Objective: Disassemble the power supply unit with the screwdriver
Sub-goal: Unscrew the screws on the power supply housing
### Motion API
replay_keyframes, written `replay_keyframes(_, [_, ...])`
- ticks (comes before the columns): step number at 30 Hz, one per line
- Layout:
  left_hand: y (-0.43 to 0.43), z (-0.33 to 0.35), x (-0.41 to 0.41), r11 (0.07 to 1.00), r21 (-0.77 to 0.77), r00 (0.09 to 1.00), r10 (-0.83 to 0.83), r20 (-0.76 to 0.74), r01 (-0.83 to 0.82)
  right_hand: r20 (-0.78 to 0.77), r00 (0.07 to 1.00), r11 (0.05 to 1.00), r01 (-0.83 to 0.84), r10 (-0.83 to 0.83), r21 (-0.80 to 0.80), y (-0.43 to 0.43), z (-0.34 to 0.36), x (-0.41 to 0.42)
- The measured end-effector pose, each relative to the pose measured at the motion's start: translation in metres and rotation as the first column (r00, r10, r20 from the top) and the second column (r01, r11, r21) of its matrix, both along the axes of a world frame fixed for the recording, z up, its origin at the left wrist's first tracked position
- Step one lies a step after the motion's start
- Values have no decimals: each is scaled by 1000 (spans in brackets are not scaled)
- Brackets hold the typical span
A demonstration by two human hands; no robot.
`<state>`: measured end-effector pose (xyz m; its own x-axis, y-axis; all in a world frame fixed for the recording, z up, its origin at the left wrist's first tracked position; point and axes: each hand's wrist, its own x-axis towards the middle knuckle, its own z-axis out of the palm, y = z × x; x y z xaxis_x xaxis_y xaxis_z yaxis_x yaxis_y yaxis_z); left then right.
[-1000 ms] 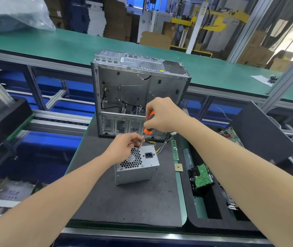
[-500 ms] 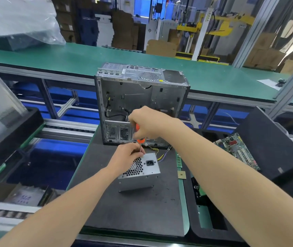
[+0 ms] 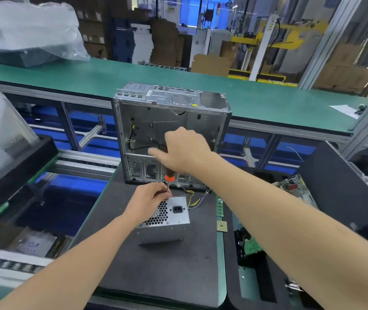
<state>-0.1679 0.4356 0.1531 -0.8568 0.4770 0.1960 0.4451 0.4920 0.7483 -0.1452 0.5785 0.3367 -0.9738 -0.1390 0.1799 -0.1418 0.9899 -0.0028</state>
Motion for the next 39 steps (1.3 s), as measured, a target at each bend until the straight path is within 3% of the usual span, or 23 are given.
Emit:
replay_keyframes(2, [0,-3,-1,1000,18,1000,-9,-1,9,50,988,987,151,-148,-62,-8,-4,-5])
replay_keyframes(4, [-2,-5,-3,999,31,1000,-22,0,22,198,973,982,144,-117,-126,-14,-2,-12])
replay_keyframes(8, [-8,-4,-9,997,51,998,-62,-1,62,311,944,993,-116,114,-12,-17,15,-16])
replay_keyframes(14, [-10,-4,-12,984,140,988,-126,95,112,428,827,876,-461,366,140,-12,34,-19])
replay_keyframes(17, [-11,5,-13,956,255,963,-195,185,145,401,814,829,-524,420,197,-14,24,-21])
replay_keyframes(21, [-7,14,-16,930,324,950,-243,195,171,404,810,848,-513,425,136,-16,24,-24])
replay_keyframes(24, [-4,11,-17,920,362,951,-235,203,150,372,867,904,-404,331,139,-18,29,-22])
replay_keyframes(27, [-3,7,-17,915,383,957,-213,195,126,176,984,983,-19,-14,183,-25,22,-21])
replay_keyframes(30, [-2,4,-18,917,380,960,-206,188,122,279,950,990,131,-142,58,-28,17,-22])
replay_keyframes(34, [-5,3,-20,912,385,953,-229,201,138,435,895,992,-122,95,33,-21,29,-20])
replay_keyframes(39, [-9,1,-24,909,379,935,-274,224,175,464,802,847,-501,377,176,-17,32,-23])
